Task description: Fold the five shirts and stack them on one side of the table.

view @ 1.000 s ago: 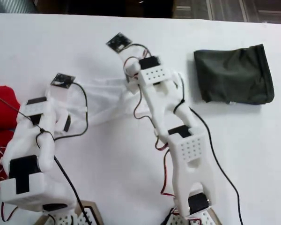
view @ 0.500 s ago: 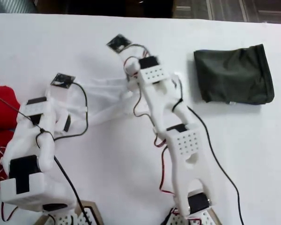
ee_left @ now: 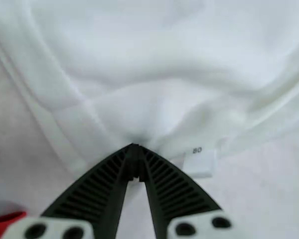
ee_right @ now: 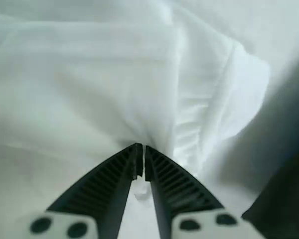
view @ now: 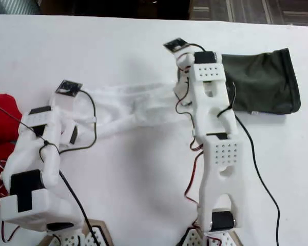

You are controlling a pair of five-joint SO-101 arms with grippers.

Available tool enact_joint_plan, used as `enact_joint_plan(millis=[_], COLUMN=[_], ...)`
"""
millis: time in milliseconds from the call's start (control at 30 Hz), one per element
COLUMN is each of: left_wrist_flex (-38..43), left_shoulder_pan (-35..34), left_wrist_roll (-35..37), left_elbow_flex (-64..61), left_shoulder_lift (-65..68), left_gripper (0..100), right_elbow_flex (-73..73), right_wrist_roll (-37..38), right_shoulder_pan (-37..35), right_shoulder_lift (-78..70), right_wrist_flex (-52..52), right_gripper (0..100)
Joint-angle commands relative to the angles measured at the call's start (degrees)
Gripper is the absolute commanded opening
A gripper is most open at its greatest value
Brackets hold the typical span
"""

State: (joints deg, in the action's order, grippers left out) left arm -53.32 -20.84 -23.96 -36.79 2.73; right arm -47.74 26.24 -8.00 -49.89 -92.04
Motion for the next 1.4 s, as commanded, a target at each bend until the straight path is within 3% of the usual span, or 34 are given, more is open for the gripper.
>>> enact_joint_plan(millis=[0, 233, 533, 967, 1267, 1367], left_wrist_flex=[0.5, -1.4, -8.4, -8.0, -8.0, -8.0], left_shoulder_pan=[-0.6, -0.7, -0.6, -0.6, -0.7, -0.7], left_wrist_roll=[0.7, 0.6, 0.8, 0.8, 0.8, 0.8], left_elbow_flex=[0.0, 0.2, 7.4, 8.0, 8.0, 8.1], left_shoulder_lift=[-0.5, -1.1, -1.1, -0.7, -1.0, -1.0], left_gripper=[3, 3, 3, 3, 3, 3], right_elbow_flex=[-2.3, -2.6, -1.7, 16.3, 28.3, 32.2], right_wrist_roll=[2.9, 8.5, 6.8, 5.1, 5.6, 8.9], right_shoulder_pan=[4.0, 5.7, -1.6, -1.9, 6.2, 7.3], right_shoulder_lift=[-0.4, 2.0, 18.0, 18.3, 17.9, 17.9], right_wrist_flex=[0.7, -2.3, -7.8, -6.0, 13.9, 16.5], right_gripper=[2.0, 2.0, 2.0, 2.1, 2.0, 2.0])
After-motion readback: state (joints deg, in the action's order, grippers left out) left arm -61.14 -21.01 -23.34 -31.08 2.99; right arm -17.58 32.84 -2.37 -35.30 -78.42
